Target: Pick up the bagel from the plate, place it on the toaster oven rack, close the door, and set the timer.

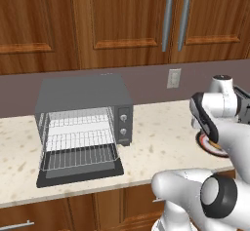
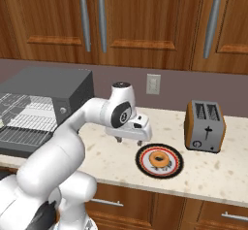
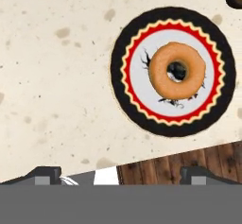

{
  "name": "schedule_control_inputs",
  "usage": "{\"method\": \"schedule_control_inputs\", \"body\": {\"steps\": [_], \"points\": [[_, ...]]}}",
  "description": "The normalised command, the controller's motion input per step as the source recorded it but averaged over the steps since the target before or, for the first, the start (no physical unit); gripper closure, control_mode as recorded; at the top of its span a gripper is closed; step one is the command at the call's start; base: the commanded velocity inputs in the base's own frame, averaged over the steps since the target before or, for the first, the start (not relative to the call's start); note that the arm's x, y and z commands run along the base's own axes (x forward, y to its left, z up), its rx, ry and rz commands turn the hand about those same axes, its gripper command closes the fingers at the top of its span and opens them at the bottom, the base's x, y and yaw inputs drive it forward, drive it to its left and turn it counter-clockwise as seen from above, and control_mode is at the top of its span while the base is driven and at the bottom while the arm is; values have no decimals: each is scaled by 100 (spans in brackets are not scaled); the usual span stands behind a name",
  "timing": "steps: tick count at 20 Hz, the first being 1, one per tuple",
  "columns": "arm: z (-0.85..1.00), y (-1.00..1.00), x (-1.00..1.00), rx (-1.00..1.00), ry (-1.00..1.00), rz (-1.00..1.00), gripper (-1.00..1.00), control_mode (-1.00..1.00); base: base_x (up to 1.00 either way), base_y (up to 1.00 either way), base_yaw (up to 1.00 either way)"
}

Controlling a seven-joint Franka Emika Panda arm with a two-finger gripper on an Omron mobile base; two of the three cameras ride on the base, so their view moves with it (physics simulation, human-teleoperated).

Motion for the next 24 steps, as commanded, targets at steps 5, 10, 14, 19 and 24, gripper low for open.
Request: {"method": "schedule_control_inputs", "body": {"steps": [5,10,14,19,24], "points": [[-30,-43,14,0,2,0,-100,-100,0,0,0],[-26,-30,25,0,0,0,-100,-100,0,0,0],[-28,-21,29,0,2,0,-100,-100,0,0,0],[-28,-13,32,0,3,0,-100,-100,0,0,0],[-26,-18,40,0,5,0,-100,-100,0,0,0]]}}
